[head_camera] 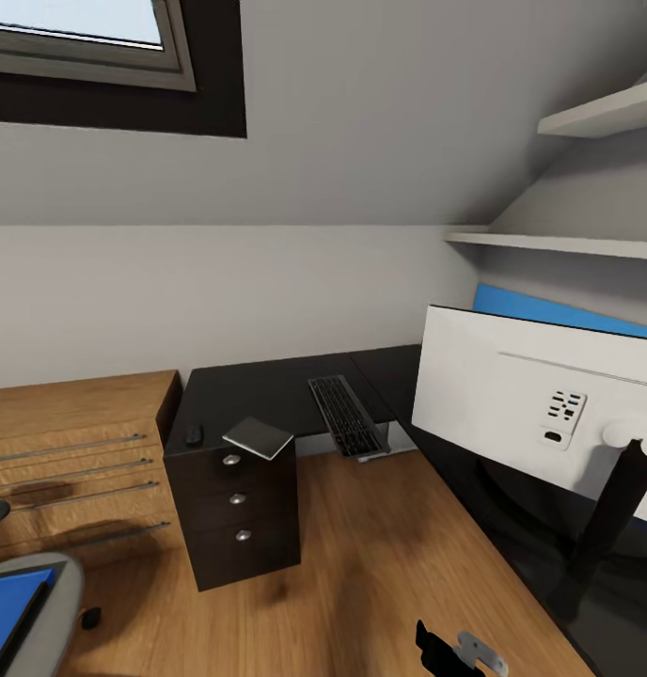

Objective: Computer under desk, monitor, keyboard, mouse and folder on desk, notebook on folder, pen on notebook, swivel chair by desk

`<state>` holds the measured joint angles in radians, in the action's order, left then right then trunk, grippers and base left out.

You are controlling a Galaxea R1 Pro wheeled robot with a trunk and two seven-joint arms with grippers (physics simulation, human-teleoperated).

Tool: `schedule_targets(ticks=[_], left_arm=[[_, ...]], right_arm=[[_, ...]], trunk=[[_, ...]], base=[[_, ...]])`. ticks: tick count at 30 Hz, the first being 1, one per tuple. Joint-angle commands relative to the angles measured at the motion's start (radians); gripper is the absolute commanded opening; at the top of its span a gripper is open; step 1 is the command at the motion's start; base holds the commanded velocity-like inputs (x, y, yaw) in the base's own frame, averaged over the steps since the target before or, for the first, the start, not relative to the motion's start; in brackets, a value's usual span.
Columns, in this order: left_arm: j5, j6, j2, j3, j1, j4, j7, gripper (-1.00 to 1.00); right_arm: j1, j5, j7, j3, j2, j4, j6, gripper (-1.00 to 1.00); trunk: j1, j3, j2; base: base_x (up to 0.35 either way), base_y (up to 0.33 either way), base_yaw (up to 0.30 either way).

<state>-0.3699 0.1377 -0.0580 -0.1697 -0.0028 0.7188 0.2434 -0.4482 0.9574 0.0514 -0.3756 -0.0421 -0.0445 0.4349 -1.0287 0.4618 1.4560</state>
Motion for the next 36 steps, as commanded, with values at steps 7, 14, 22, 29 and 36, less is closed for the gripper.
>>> schedule_targets(ticks=[7,14,22,29,36], left_arm=[[-0.009,0.005,0.000,-0.005,0.000,0.000,0.008,1.00],[-0.008,0.006,-0.001,-0.005,0.000,-0.014,0.008,1.00],[-0.008,0.006,-0.002,-0.005,0.000,-0.020,0.008,1.00],[-0.008,0.007,-0.002,-0.005,0.000,-0.021,0.007,1.00],[-0.008,0.008,-0.002,-0.005,0.000,-0.021,0.007,1.00]], right_arm=[[-0.001,0.010,0.005,-0.005,-0.001,0.002,0.003,1.00],[-0.001,0.009,0.003,-0.006,-0.004,0.002,0.002,1.00],[0.000,0.008,0.002,-0.006,-0.010,0.002,0.002,1.00],[-0.001,0.008,0.002,-0.005,-0.010,0.002,0.002,1.00],[-0.001,0.008,0.002,-0.005,-0.010,0.002,0.002,1.00]], trunk=[[0.027,-0.021,-0.049],[0.054,-0.043,-0.098],[0.084,-0.068,-0.154],[0.111,-0.090,-0.203],[0.138,-0.112,-0.252]], base=[[0.000,0.000,0.000],[0.000,0.000,0.000],[0.000,0.000,0.000],[0.000,0.000,0.000],[0.000,0.000,0.000]])
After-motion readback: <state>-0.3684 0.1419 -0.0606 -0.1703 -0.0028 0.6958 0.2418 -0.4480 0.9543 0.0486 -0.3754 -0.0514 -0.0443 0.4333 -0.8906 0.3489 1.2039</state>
